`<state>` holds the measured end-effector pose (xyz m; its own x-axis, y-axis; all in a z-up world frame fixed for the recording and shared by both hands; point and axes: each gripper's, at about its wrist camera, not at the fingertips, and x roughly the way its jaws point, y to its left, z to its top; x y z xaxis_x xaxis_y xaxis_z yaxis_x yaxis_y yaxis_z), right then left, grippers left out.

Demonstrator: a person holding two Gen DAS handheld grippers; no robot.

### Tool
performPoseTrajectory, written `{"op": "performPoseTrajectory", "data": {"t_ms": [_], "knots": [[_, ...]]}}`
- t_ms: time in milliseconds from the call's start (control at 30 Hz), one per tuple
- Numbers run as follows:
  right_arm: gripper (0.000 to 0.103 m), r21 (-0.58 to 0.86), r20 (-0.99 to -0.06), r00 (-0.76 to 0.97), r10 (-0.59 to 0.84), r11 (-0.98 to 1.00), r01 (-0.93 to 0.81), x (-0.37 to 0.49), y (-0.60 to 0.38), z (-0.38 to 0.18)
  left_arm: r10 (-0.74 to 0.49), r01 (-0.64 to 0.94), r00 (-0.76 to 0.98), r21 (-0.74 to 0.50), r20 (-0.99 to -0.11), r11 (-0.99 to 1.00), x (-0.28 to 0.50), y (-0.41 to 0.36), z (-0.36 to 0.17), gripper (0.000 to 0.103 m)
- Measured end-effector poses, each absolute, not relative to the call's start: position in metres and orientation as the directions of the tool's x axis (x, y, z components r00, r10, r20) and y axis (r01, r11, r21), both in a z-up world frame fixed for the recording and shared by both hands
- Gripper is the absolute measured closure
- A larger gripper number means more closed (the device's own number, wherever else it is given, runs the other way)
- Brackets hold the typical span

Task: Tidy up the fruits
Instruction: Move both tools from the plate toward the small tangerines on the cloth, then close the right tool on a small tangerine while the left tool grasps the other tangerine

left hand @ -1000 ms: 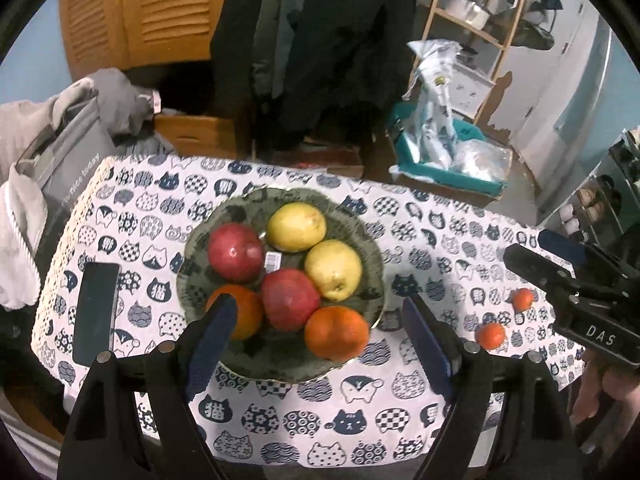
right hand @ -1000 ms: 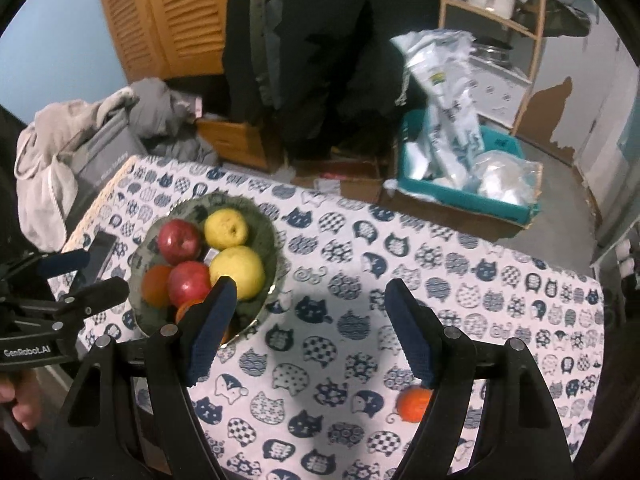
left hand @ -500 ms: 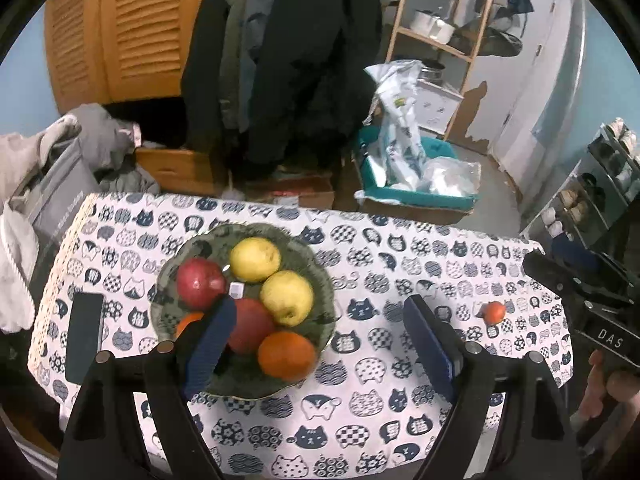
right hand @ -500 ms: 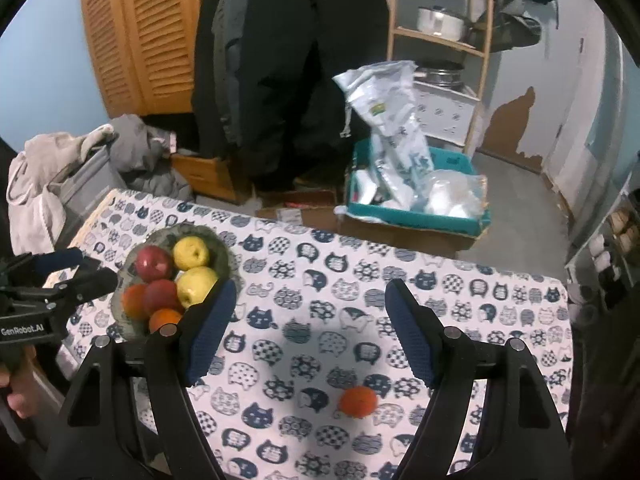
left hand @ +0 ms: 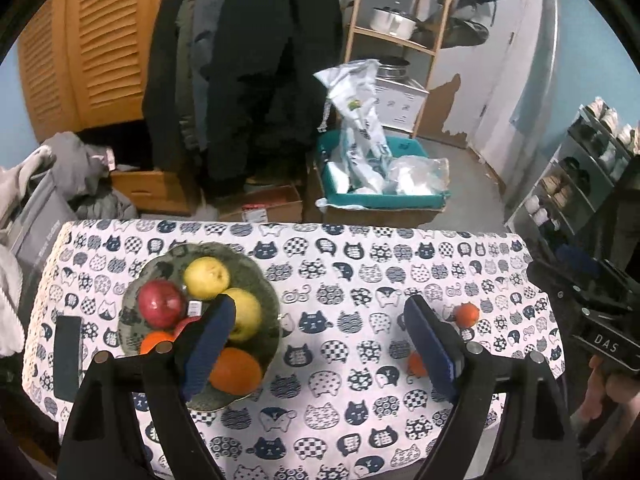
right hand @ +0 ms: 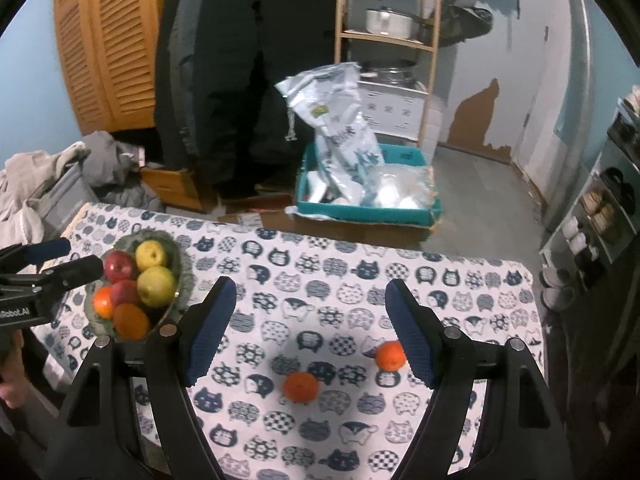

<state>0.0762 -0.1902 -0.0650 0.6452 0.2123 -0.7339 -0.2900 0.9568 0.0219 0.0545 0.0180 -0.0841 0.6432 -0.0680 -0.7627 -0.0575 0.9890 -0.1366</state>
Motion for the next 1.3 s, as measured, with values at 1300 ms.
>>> {"op": "performPoseTrajectory", "data": {"t_ms": [1300], "knots": [[0.026,0.097,-0.938,0.321,0.128,0.989,-0.109,0.15,-0.289,-0.254,-0.073,0.035,0.382,-0.064,-0.921,0.997,0.161,-0.084,-0.223,0.016]]}}
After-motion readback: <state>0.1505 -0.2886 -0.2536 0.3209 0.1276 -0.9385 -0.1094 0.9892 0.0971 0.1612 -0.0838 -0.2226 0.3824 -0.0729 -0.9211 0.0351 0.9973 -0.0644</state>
